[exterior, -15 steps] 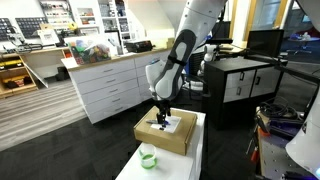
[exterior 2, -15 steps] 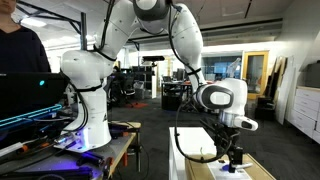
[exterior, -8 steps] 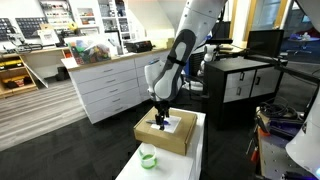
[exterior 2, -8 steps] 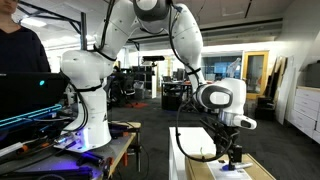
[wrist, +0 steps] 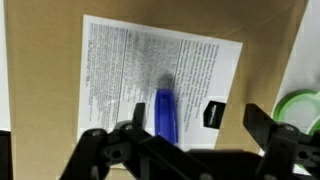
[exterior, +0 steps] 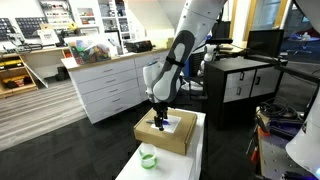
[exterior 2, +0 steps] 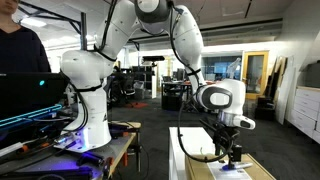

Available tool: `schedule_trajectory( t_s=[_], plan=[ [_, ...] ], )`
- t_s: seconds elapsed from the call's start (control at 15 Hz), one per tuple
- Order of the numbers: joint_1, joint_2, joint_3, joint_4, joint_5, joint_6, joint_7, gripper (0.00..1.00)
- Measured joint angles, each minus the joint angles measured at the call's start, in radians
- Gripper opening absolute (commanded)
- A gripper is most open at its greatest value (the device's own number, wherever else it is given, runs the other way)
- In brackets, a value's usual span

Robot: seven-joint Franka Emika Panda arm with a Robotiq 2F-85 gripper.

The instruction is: Take the marker from the top of the box and put it in the cup

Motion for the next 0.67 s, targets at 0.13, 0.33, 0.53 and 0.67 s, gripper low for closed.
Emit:
schedule_trajectory(
  t_s=[0.13, 0.33, 0.53, 0.67],
  plan=[
    [-0.005, 0.004, -0.001, 0.0, 0.0, 0.0, -0.007, 1.0],
    [-0.015, 0.007, -0.001, 0.0, 0.0, 0.0, -0.015, 0.72],
    [-0.02, 0.008, -0.001, 0.001, 0.0, 0.0, -0.021, 0.53],
    [-0.02, 0.009, 0.0, 0.003, 0.0, 0.0, -0.025, 0.39]
  ],
)
